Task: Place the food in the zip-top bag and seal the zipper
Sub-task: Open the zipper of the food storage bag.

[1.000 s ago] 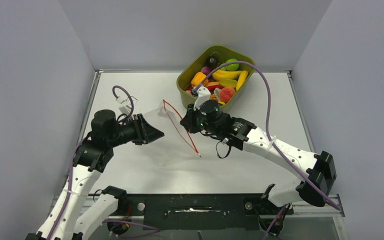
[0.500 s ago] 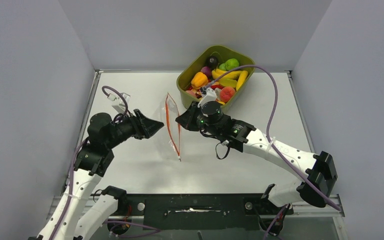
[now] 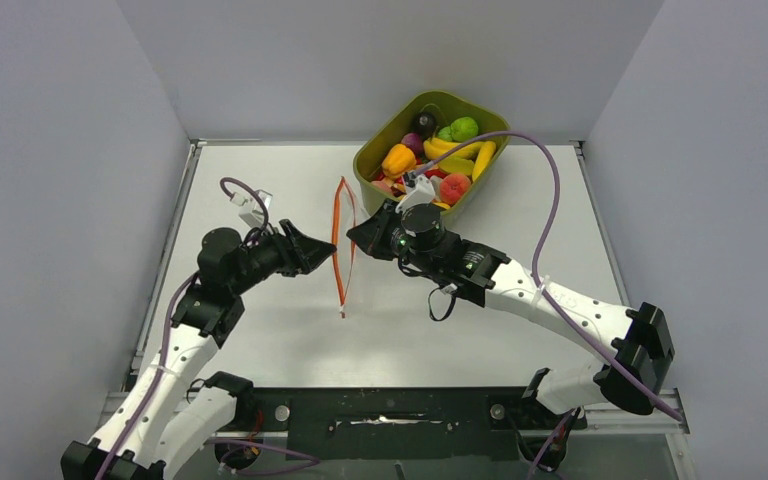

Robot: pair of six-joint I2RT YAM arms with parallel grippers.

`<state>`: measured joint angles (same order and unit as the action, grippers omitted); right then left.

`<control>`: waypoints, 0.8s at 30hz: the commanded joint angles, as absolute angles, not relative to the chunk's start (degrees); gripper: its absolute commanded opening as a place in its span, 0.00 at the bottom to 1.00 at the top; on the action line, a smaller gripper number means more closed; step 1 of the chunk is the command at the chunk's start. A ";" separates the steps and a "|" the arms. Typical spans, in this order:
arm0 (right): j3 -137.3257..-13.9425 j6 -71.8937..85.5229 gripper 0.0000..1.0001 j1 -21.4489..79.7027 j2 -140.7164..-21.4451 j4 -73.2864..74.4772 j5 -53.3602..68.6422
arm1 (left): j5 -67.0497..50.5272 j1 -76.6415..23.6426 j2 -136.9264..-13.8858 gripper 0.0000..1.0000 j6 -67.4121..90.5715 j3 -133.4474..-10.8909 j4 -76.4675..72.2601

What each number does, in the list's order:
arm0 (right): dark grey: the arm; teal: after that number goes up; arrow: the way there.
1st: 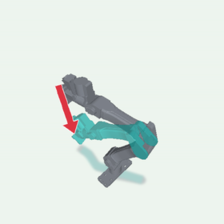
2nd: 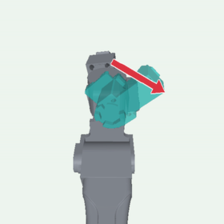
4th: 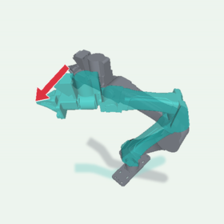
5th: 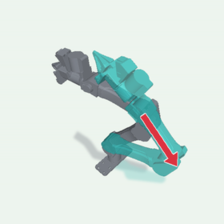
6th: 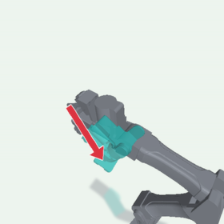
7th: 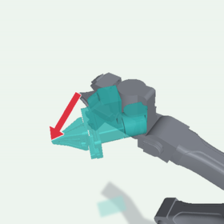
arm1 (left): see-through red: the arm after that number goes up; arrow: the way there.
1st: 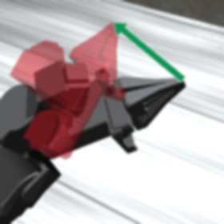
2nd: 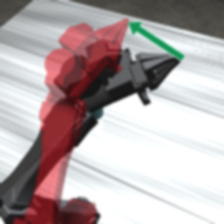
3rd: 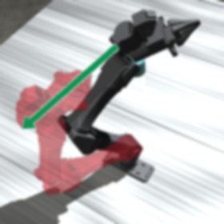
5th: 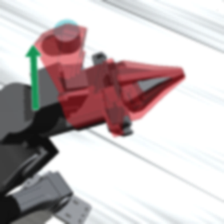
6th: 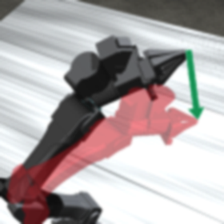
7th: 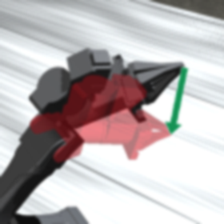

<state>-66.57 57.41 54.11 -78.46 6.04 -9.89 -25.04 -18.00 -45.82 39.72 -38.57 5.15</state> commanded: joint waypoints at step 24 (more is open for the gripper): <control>-61.10 57.18 0.00 54.48 -74.71 16.50 -22.32 | -14.38 -19.95 -44.21 0.00 23.98 -52.44 11.54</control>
<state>-63.24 57.25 54.11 -77.01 13.87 -17.39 -18.28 -19.84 -45.71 31.62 -47.13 7.01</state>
